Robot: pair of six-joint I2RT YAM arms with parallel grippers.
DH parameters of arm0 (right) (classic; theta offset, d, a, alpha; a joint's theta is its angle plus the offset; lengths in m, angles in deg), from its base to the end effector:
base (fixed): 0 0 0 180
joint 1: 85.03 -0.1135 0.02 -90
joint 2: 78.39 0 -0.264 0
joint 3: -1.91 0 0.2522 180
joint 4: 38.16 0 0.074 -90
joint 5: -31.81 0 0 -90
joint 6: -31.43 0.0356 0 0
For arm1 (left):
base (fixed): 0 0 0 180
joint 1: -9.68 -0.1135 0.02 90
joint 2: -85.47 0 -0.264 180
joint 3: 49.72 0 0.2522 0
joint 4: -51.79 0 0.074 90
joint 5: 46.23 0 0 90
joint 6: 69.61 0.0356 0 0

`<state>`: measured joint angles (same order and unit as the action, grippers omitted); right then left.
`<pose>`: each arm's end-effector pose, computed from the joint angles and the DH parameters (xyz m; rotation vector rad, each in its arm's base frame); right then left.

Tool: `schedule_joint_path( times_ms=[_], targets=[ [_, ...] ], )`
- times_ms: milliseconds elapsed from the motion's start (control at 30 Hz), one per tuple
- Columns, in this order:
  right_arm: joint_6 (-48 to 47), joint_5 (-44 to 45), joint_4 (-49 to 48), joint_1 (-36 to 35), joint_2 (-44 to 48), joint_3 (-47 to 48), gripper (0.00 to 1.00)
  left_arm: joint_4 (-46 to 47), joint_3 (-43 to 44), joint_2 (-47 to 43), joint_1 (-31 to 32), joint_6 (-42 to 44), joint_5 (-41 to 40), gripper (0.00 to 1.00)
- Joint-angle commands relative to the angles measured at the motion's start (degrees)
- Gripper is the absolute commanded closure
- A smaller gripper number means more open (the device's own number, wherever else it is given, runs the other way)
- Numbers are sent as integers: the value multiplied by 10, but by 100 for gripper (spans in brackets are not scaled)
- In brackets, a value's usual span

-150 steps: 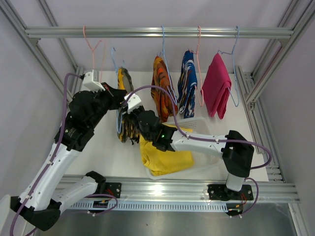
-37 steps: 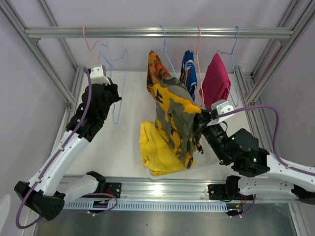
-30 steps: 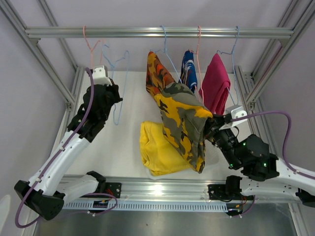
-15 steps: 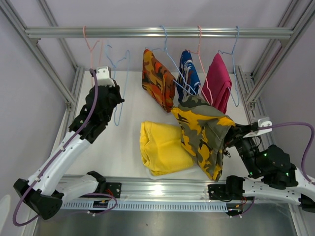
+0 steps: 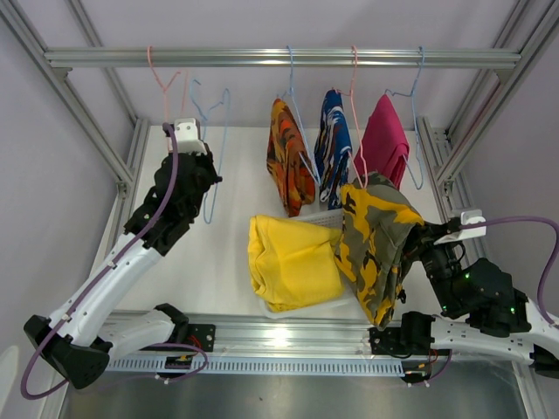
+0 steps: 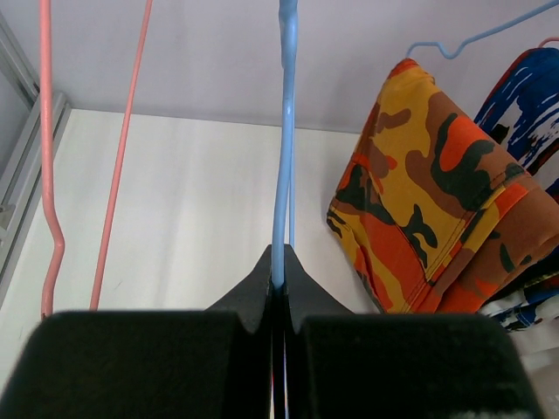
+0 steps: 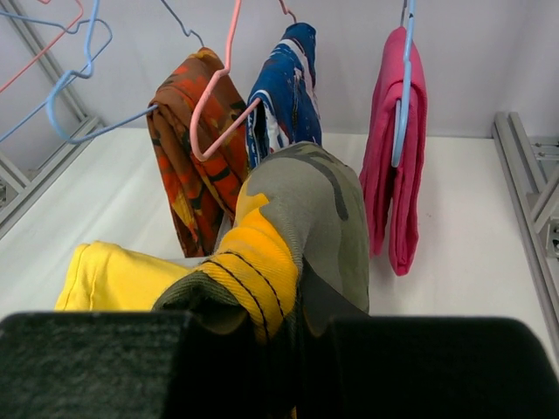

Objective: Remove the trousers from the hanger
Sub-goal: Place the trousers in the bin.

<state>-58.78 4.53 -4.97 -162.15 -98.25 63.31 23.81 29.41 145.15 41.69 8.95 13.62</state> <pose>0.0420 0.0415 0.3835 -0.0913 1.5087 0.2996 0.2029 -0.1058 0.4098 -0.0823 1.6987 -0.1136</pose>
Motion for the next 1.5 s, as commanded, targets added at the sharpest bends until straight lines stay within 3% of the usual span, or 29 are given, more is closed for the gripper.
schedule_joint_path(
  times_ms=[0,467,833,1467],
  targets=[
    [5,19,-63,0,3,17,100,30,0,-4,8,15,-18,100],
    [-12,74,-13,0,19,67,100,31,-1,-5,17,21,-24,100],
    [-1,60,1,0,19,52,100,31,0,0,26,27,-33,100],
    [-6,-22,-118,2,-134,23,100,26,4,-17,27,20,-19,100]
  ],
)
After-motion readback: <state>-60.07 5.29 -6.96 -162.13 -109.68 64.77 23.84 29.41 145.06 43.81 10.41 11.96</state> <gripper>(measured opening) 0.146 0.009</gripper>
